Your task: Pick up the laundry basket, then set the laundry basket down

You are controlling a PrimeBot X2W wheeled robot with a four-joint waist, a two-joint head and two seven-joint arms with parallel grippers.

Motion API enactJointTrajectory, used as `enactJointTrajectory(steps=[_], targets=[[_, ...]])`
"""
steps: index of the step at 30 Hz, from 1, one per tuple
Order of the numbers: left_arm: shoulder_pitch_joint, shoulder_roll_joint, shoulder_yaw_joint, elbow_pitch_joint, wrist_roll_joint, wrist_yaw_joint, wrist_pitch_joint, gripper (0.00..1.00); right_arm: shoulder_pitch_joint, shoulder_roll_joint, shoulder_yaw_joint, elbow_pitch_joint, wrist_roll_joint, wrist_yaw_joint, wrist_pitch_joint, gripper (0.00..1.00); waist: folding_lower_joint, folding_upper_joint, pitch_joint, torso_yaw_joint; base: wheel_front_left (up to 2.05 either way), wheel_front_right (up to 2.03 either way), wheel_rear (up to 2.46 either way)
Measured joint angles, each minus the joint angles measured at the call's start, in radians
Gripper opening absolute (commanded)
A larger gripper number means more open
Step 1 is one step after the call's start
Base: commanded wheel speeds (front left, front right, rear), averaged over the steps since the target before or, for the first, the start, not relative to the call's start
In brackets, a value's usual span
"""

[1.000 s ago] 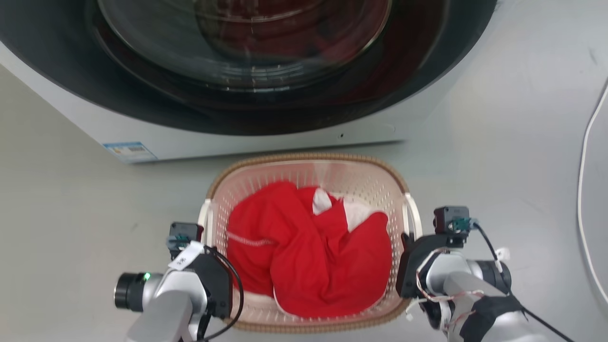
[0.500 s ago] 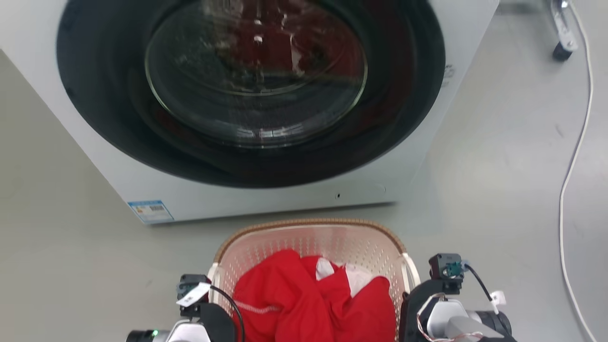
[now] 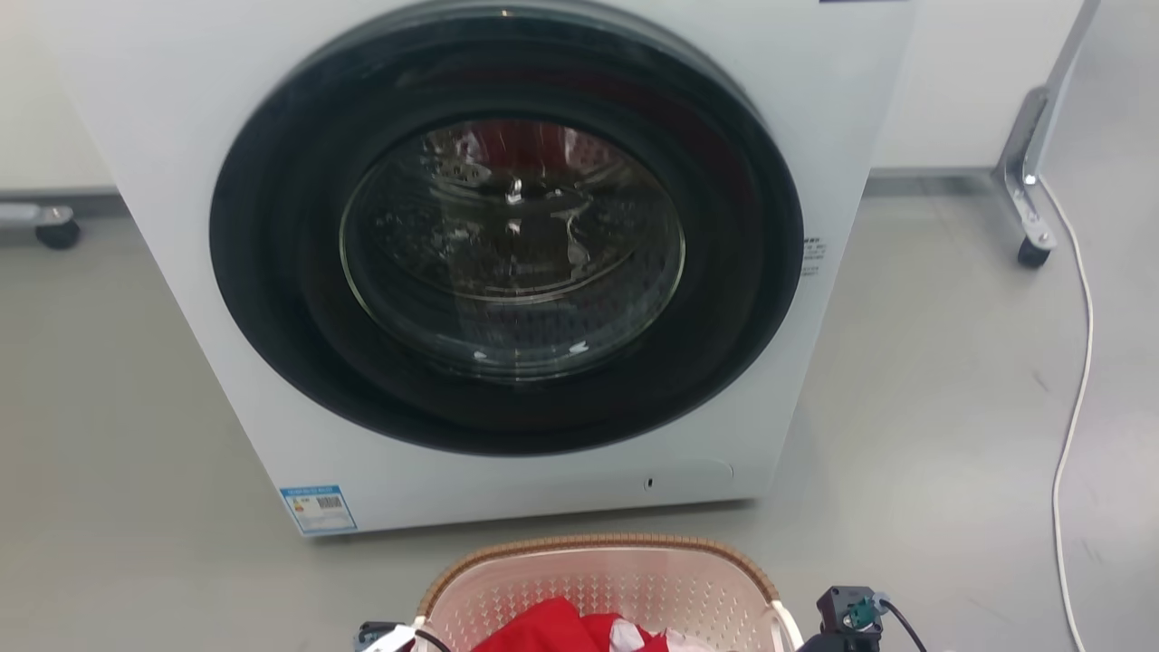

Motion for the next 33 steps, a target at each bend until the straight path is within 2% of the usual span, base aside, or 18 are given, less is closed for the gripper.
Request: enactJointTrajectory(steps=[12,33], targets=[[0.020,0.002,-0.027,-0.001,-0.016,0.019,0.010,0.00,0.020,0.000,0.028,-0.001,0.034,0.000,0.009,0.00,0.0002,0.0001,-0.093,0.007,0.00,0.00,0.00],[0.020,0.006,-0.062,0.003,-0.055,0.031,0.013,0.00,0.024,0.000,0.061,-0.001,0.069,0.000,0.011,0.00,0.0003,0.0001,-0.099,0.005,0.00,0.00,0.00]])
